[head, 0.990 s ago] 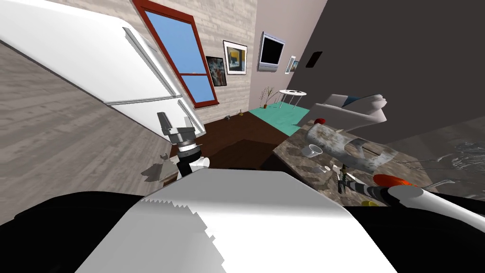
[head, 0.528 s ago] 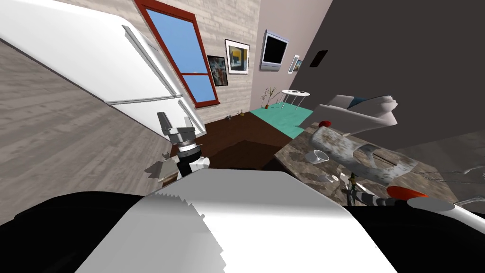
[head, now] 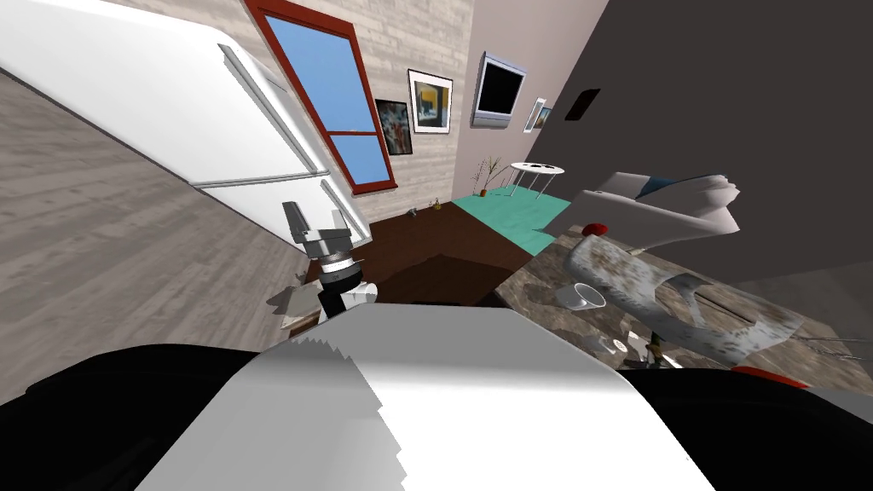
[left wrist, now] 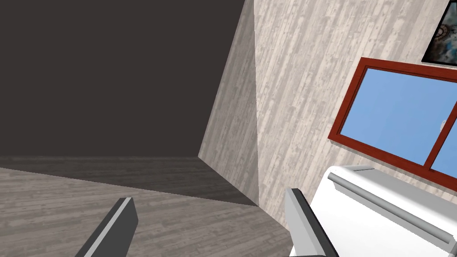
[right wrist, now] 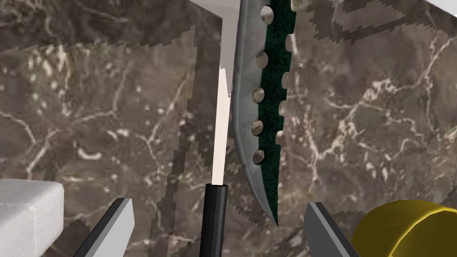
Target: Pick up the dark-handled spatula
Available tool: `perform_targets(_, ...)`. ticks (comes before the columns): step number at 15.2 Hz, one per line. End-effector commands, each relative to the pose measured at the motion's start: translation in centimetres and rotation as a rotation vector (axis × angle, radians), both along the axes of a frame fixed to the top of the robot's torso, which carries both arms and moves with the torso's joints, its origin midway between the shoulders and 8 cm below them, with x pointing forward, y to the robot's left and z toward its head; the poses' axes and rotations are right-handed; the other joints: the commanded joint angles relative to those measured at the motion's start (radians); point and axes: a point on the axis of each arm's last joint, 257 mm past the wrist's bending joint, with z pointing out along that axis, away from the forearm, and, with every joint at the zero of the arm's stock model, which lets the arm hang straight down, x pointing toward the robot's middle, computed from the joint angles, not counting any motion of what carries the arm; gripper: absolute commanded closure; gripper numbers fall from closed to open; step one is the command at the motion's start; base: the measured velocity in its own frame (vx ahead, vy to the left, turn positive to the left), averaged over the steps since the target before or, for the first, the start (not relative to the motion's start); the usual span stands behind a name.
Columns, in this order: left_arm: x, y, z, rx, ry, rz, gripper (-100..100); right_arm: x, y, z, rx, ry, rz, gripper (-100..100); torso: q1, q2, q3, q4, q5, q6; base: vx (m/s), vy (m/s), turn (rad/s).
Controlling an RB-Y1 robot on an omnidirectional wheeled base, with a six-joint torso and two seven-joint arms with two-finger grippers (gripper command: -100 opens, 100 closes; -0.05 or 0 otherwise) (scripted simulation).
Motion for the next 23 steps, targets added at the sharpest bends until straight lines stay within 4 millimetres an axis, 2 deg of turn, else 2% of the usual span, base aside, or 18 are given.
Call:
perform_targets(1, 0.0, 0.0, 0.0, 0.0, 0.0, 0.0, 0, -1.1, 0.3, 0.0, 0.037, 0.004, -0.047, -100, 0.0, 0.0, 0.0, 0.0, 0.0, 0.0, 0.081, -0.036, 0.016)
perform_targets(4, 0.0, 0.0, 0.0, 0.0, 0.0, 0.0, 0, -1.3, 0.0, -0.2, 0.034, 0.003, -0.055, -100, 0.001, 0.003, 0.002, 0.001, 0.0, 0.0, 0.039, -0.023, 0.023)
perform_targets(14, 0.0, 0.0, 0.0, 0.0, 0.0, 0.0, 0, -2.3, -2.0, -1.3, 0.024, -0.003, -0.095, -100, 0.005, 0.01, 0.006, 0.002, 0.001, 0.0, -0.032, 0.023, 0.065)
perform_targets(21, 0.0, 0.0, 0.0, 0.0, 0.0, 0.0, 0, -2.8, -2.4, -2.1, 0.031, -0.004, -0.113, -100, 0.005, 0.01, 0.006, 0.002, 0.001, 0.0, -0.031, 0.023, 0.057)
perform_targets(22, 0.0, 0.0, 0.0, 0.0, 0.0, 0.0, 0, -2.8, -2.4, -2.1, 0.031, -0.004, -0.113, 100, 0.005, 0.01, 0.006, 0.002, 0.001, 0.0, -0.007, 0.005, -0.001)
perform_targets(23, 0.0, 0.0, 0.0, 0.0, 0.0, 0.0, 0, -2.8, -2.4, -2.1, 0.031, -0.004, -0.113, 100, 0.004, 0.009, 0.005, 0.002, 0.001, 0.001, -0.006, -0.002, -0.019)
